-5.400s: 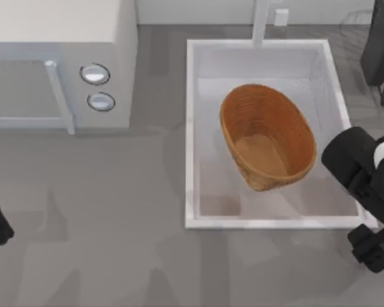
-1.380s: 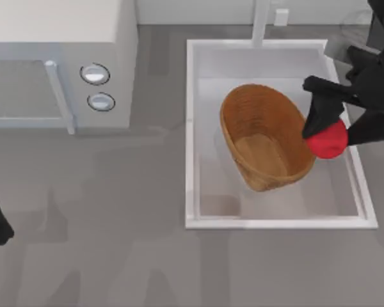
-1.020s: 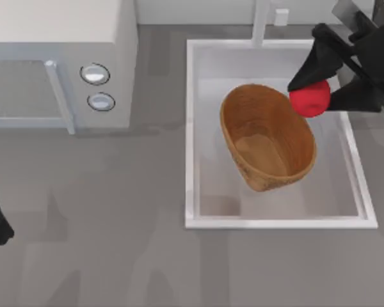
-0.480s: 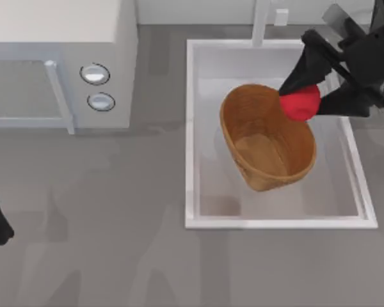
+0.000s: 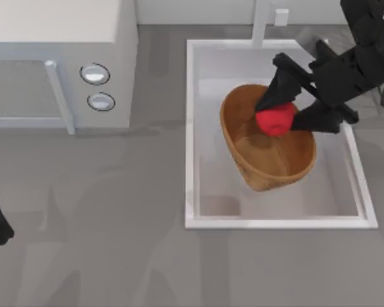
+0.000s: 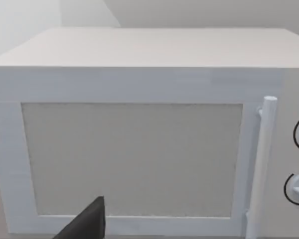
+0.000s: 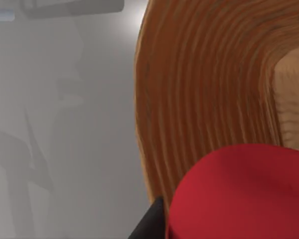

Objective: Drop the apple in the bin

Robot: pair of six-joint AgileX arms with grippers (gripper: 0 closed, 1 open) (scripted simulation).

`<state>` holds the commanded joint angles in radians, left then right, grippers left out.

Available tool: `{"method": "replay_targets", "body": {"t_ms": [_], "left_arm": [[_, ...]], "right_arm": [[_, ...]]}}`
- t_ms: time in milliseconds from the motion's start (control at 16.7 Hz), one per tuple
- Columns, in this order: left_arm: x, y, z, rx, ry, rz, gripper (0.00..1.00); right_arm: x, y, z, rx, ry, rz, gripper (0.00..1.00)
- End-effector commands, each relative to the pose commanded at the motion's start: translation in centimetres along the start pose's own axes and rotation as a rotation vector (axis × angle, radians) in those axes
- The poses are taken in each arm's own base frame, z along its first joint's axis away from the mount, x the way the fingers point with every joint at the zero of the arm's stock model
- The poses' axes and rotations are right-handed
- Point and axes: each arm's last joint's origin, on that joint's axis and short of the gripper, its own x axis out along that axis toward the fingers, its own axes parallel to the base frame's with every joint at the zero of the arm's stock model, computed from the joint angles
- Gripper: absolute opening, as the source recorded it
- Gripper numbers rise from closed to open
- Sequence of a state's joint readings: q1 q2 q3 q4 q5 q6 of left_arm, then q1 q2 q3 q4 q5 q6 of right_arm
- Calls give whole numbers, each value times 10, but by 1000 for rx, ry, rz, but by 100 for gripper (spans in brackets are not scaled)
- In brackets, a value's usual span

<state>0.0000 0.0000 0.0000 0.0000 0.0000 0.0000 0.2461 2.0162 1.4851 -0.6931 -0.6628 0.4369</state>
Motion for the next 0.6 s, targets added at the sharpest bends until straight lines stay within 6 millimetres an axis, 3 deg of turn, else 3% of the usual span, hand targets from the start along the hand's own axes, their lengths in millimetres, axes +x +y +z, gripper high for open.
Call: {"method": "replay_targets", "body": {"t_ms": [120, 600], "left_arm": [[0, 0, 0, 0, 0, 0, 100], [0, 0, 0, 0, 0, 0, 100]], "right_arm": [[0, 0, 0, 0, 0, 0, 0], [0, 0, 0, 0, 0, 0, 60]]}}
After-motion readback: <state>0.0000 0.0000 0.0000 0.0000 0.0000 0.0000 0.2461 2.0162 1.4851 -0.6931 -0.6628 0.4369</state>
